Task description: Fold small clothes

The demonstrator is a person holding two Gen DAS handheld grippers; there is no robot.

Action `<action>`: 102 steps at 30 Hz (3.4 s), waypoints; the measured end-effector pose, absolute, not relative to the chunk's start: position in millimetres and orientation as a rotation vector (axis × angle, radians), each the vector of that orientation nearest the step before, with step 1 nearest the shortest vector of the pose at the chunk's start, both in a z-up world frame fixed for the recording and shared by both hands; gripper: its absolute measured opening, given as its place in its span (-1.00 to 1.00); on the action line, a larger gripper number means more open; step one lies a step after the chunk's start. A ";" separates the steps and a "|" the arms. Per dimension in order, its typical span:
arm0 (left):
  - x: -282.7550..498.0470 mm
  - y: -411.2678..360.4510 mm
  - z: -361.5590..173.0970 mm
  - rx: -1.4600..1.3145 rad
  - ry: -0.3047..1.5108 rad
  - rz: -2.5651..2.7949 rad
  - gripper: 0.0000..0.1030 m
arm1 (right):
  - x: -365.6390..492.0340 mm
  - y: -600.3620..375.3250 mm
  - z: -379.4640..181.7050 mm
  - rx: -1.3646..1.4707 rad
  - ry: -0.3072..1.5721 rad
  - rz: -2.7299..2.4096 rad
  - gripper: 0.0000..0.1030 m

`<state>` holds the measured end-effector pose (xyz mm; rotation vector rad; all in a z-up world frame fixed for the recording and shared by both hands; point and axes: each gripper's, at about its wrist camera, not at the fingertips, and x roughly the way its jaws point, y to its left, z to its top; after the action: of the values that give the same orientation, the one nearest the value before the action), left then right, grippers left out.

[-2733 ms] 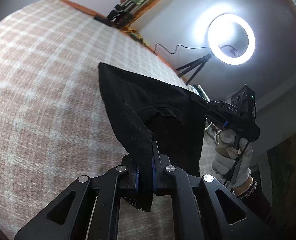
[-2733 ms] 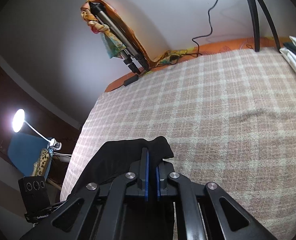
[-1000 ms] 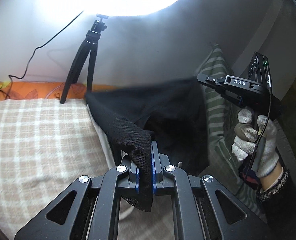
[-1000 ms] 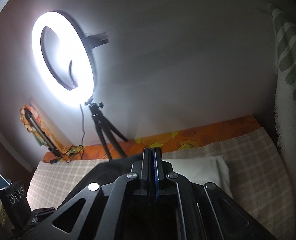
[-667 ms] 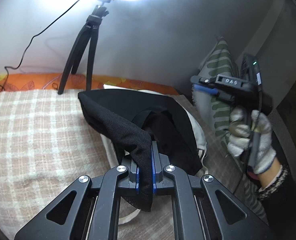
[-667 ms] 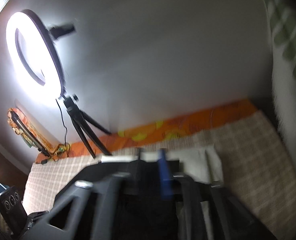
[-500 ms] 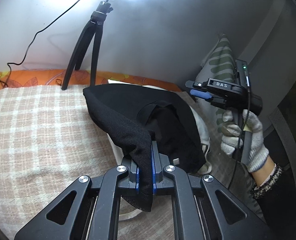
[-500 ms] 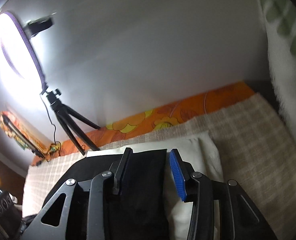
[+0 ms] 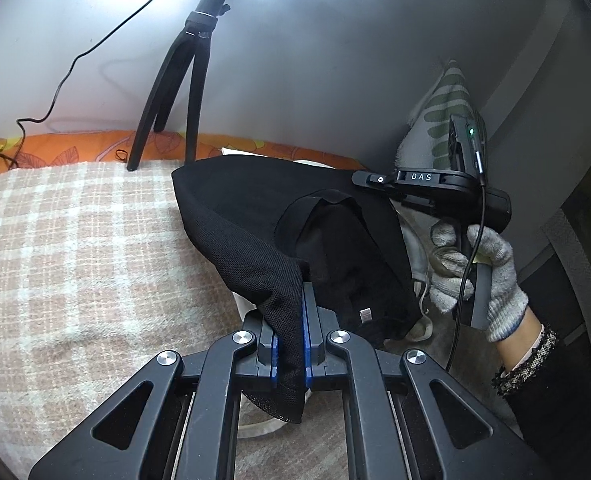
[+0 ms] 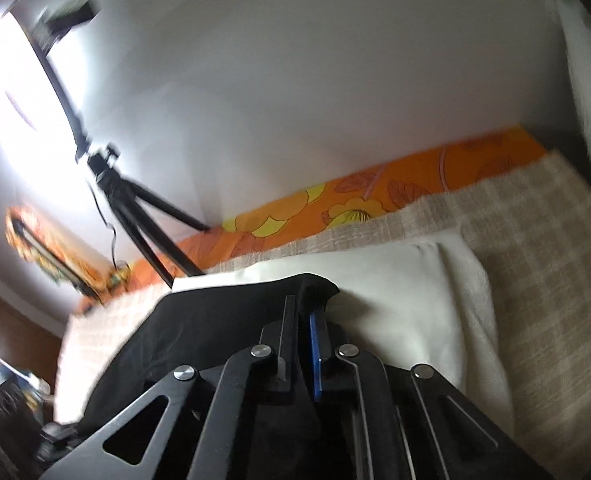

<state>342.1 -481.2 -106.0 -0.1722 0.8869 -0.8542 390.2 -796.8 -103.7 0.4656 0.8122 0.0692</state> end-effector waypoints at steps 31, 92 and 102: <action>333.7 -540.8 -87.2 0.037 0.812 -0.756 0.55 | 368.0 -839.2 -55.2 0.176 0.797 -0.220 0.05; 154.9 -371.9 -10.6 0.090 0.542 -0.708 0.99 | 84.0 -610.1 24.0 0.177 0.538 -0.281 0.99; 150.8 -369.6 -28.5 0.103 0.604 -0.724 0.99 | 79.8 -604.6 7.8 0.182 0.567 -0.301 0.99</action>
<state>150.8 -369.6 -28.5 0.1029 0.6042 -0.7243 79.8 -604.6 7.8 0.1820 0.5669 -0.3009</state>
